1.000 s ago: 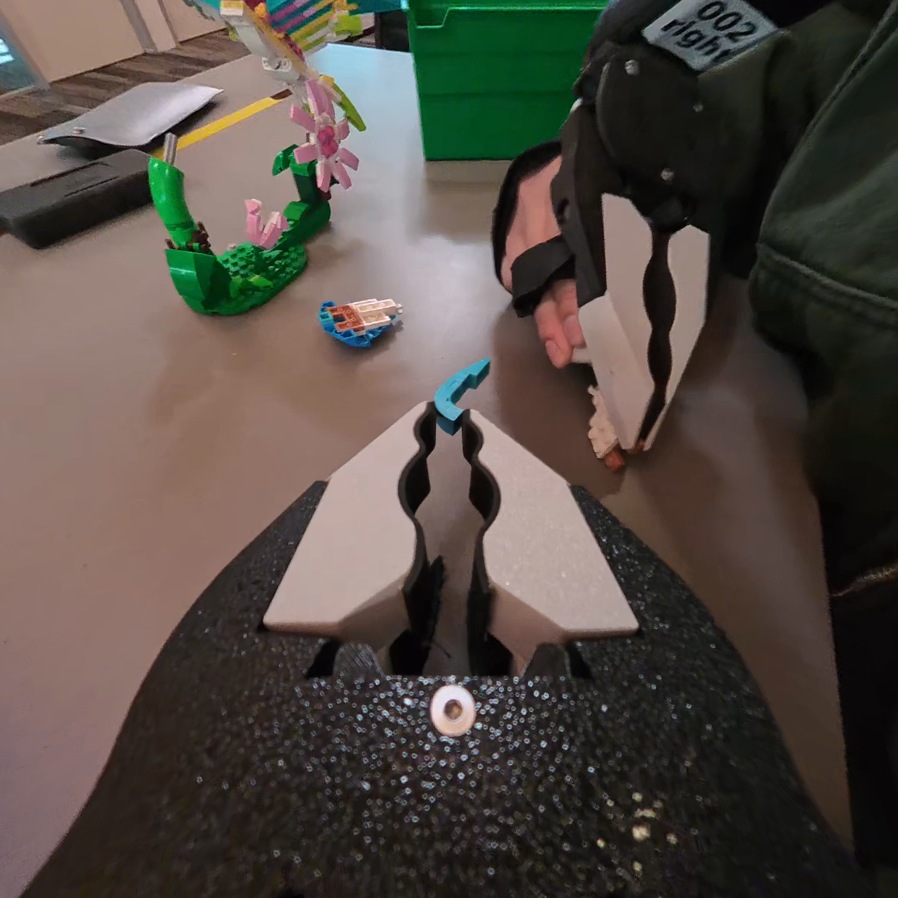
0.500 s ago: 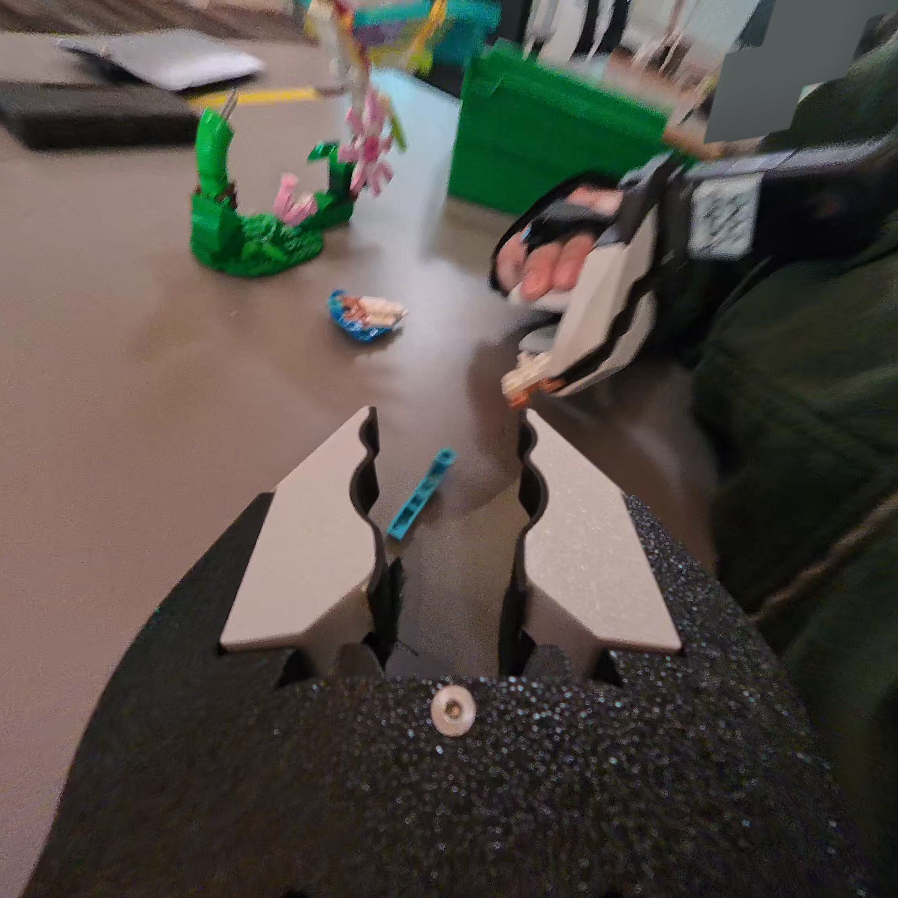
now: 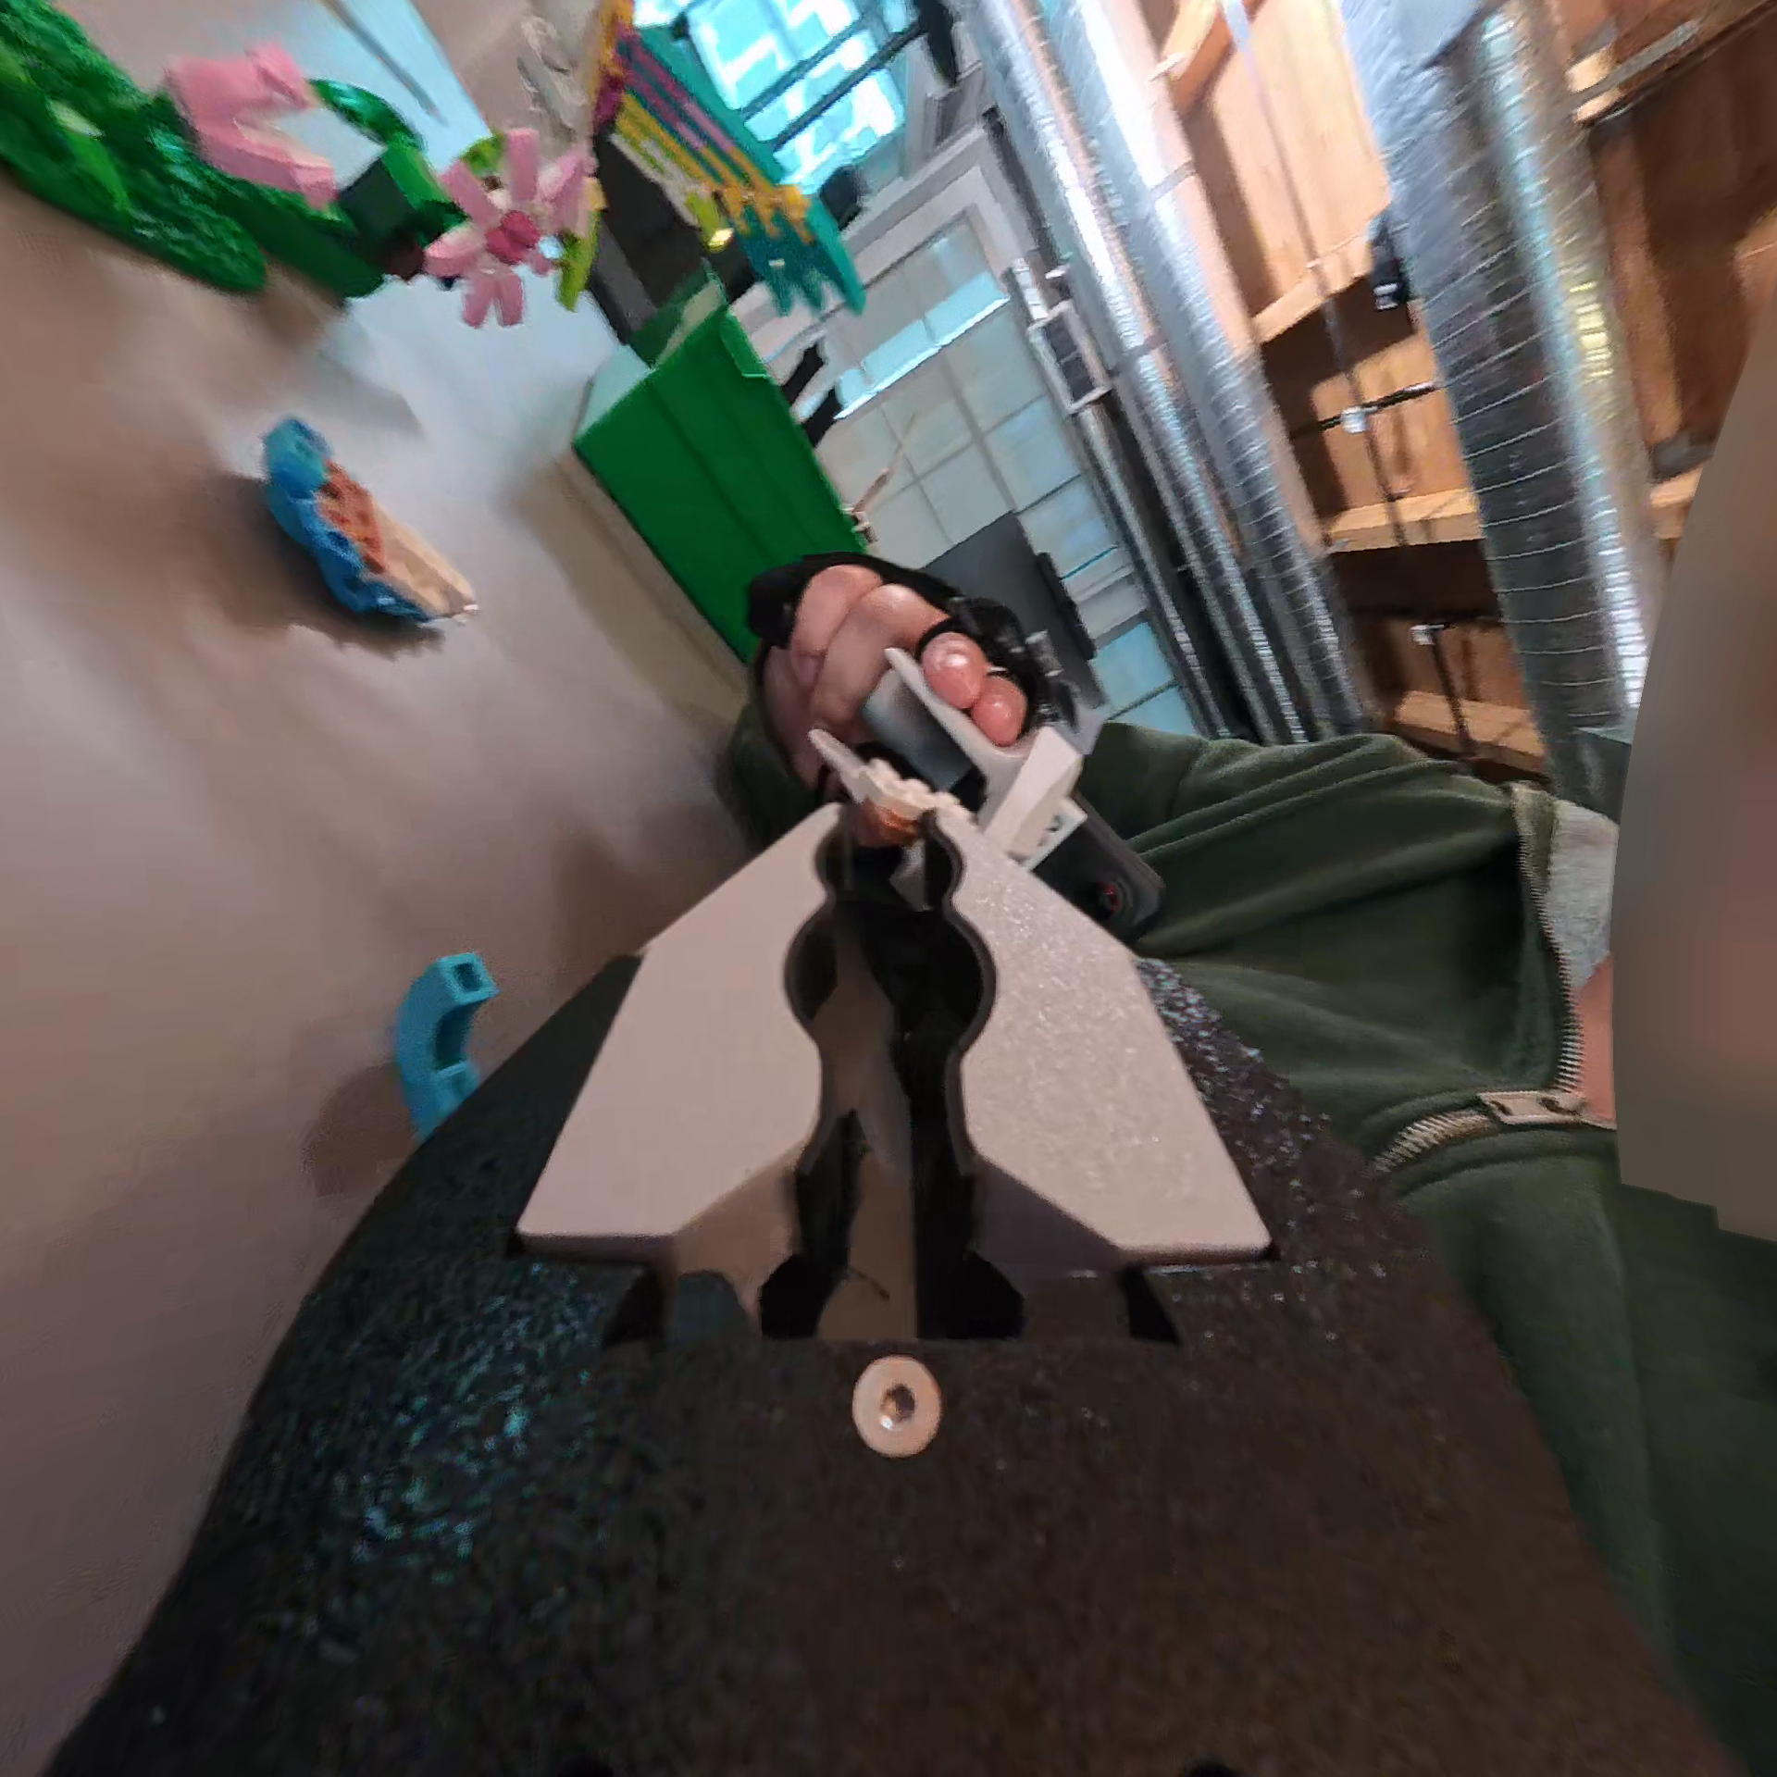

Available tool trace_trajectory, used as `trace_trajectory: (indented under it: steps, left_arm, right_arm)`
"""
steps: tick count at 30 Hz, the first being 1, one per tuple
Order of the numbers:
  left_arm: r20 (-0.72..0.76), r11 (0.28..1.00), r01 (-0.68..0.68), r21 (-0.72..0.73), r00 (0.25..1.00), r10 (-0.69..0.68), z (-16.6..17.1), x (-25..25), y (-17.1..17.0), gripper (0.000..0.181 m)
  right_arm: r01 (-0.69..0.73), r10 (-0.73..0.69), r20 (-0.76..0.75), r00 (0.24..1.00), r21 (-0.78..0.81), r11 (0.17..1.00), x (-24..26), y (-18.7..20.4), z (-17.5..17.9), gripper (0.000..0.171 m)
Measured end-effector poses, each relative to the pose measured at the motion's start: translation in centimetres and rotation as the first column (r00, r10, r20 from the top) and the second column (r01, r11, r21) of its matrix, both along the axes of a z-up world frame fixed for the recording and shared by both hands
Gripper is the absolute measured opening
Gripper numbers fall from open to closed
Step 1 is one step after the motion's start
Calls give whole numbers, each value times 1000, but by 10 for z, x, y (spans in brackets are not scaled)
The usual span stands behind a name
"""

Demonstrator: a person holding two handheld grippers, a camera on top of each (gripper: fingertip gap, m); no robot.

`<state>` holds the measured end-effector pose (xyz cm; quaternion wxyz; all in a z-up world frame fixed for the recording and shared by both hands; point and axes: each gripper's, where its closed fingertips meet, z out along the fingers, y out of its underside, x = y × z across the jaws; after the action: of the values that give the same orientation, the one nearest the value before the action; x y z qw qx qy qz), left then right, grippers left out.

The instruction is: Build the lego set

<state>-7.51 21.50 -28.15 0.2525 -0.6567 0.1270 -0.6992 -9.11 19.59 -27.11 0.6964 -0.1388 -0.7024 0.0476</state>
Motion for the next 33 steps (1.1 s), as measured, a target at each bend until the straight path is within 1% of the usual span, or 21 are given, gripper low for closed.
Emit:
trace_trajectory:
  steps: [1, 3, 4, 5, 7, 8, 10, 12, 15, 17, 19, 20, 22, 23, 25, 26, 27, 29, 31, 32, 33]
  left_arm:
    - [20, 1000, 2, 5, 1000, -2, 3, 1, -1, 6]
    - [11, 998, -10, 63, 1000, 9, 6, 0, -3, 3]
    - [-6, 993, -38, 110, 999, 39, 8, -2, -1, 3]
    - [-47, 983, -74, 165, 995, 83, 7, -5, 2, 3]
    - [-162, 942, -127, 311, 970, 184, 3, -13, 9, 2]
    - [-227, 914, -131, 385, 946, 231, 1, -16, 11, 1]
    - [-345, 866, -103, 490, 889, 301, -6, -21, 13, 2]
    - [-383, 846, -75, 527, 868, 315, -6, -18, 12, 2]
    - [-398, 849, -59, 526, 864, 307, -9, -12, 10, 1]
    - [-405, 854, -55, 517, 863, 301, -13, -12, 10, 1]
    - [-406, 843, -39, 537, 863, 299, -13, -12, 8, 0]
    - [-414, 819, -17, 574, 857, 308, -13, -12, 7, 0]
    - [-440, 736, 67, 674, 836, 327, -14, -13, 1, 0]
    - [-443, 693, 108, 713, 835, 326, -14, -13, -4, 0]
    - [-418, 628, 150, 764, 856, 305, -10, -10, -14, 0]
    - [-405, 608, 166, 776, 870, 280, -8, -8, -20, 0]
    - [-398, 590, 181, 787, 879, 262, -7, -7, -24, 0]
    - [-408, 558, 221, 800, 882, 235, -10, -4, -30, 0]
    - [-416, 539, 241, 807, 880, 230, -13, -3, -33, 0]
    - [-419, 556, 229, 799, 876, 241, -14, -4, -30, 1]
    - [-415, 594, 200, 779, 875, 250, -14, -6, -26, 1]
  right_arm:
    - [-3, 3, -3, 1000, 3, 1000, 0, -1, 1, 1]
    - [-14, 14, -1, 1000, 4, 1000, 0, -5, 2, 1]
    - [-17, 17, -5, 1000, -10, 1000, -1, -6, 2, 4]
    - [-13, 12, -24, 1000, -43, 999, 0, -4, 4, 12]
    - [11, -19, -37, 999, -207, 978, 0, 6, 6, 29]
    - [20, -30, -26, 999, -309, 951, 1, 12, 6, 38]
    - [68, -70, 12, 997, -456, 887, 0, 24, 6, 45]
    - [148, -102, 118, 988, -505, 850, -3, 29, -5, 41]
    - [220, -125, 227, 966, -462, 859, -7, 26, -23, 33]
    - [255, -161, 252, 954, -402, 879, -7, 28, -28, 24]
    - [251, -151, 257, 954, -416, 874, -5, 27, -29, 25]
    - [242, -131, 255, 958, -474, 847, -4, 27, -28, 30]
    - [208, -54, 250, 967, -647, 734, -1, 25, -27, 44]
    - [174, 10, 241, 970, -728, 663, 2, 21, -26, 43]
    - [108, 155, 221, 963, -841, 529, 8, 9, -24, 28]
    - [88, 204, 211, 956, -869, 487, 10, 5, -24, 18]
    - [68, 245, 203, 948, -883, 464, 13, 1, -24, 9]
    - [50, 298, 202, 933, -892, 448, 15, -6, -26, 7]
    - [58, 319, 222, 921, -890, 452, 17, -10, -30, 7]
    - [66, 303, 230, 925, -882, 467, 16, -8, -31, 7]
    - [71, 274, 231, 934, -869, 491, 15, -4, -31, 7]
